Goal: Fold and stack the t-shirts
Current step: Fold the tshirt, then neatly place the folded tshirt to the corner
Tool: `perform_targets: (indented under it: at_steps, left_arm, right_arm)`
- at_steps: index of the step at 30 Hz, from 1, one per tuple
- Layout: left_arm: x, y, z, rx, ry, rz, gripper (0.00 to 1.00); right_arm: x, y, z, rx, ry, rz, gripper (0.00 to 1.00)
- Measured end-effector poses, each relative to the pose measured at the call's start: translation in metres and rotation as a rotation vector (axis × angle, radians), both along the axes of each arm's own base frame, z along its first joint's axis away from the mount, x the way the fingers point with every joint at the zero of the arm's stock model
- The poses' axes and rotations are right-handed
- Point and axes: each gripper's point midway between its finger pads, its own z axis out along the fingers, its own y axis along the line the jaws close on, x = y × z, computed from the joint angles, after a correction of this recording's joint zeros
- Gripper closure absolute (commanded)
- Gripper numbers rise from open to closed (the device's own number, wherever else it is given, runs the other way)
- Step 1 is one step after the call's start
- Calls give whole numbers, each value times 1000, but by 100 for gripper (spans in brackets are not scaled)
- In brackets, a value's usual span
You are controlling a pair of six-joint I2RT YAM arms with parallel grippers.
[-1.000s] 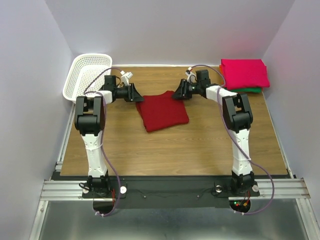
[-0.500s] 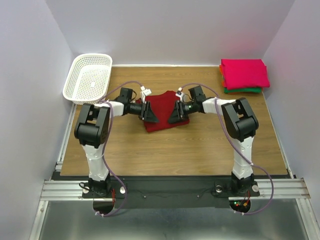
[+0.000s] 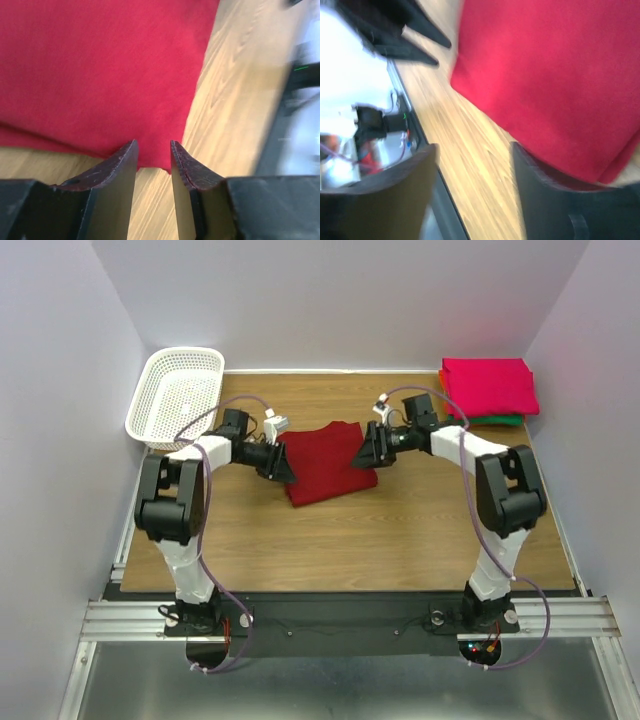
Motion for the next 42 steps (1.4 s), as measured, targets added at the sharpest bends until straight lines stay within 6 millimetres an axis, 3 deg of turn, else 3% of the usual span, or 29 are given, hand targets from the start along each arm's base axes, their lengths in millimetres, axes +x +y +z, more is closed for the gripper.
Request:
perform_targets:
  at_steps: [4, 6, 8, 11, 16, 18, 22, 25, 27, 28, 32, 37, 42]
  left_arm:
    - [8, -26, 54, 165, -378, -79, 49]
    - [3, -63, 85, 207, -567, -154, 49]
    - [4, -91, 96, 263, -698, -194, 46]
    - [3, -123, 86, 353, -791, -241, 46]
    - [-5, -155, 25, 546, -828, -342, 45]
    - [-7, -162, 0, 613, -828, -383, 45]
    - [-6, -169, -26, 690, -847, -431, 46]
    - [1, -177, -21, 700, -891, -428, 56]
    - [6, -181, -21, 701, -906, -426, 70]
    - [7, -181, -21, 703, -909, -430, 84]
    - [8, -182, -23, 686, -904, -441, 100]
    - [9, -180, -21, 593, -844, -439, 100]
    - [11, -171, -9, 527, -788, -422, 100]
  right_arm:
    - [8, -19, 52, -20, -149, -91, 22]
    - [19, -38, 61, -56, -184, -180, 21]
    - [35, -61, 55, -99, -173, -275, 21]
    - [52, -95, 28, -160, -93, -405, 20]
    - [55, -128, -9, -220, 44, -531, 13]
    - [53, -128, -12, -221, 65, -538, 13]
    - [51, -124, -17, -216, 101, -544, 8]
    - [49, -123, -23, -213, 137, -553, 7]
    - [45, -122, -31, -212, 175, -561, 6]
    - [43, -121, -36, -210, 199, -562, 6]
    - [35, -113, -46, -158, 280, -551, 1]
    - [23, -88, -42, -55, 333, -506, 0]
    - [3, -47, -44, -28, 370, -424, 2]
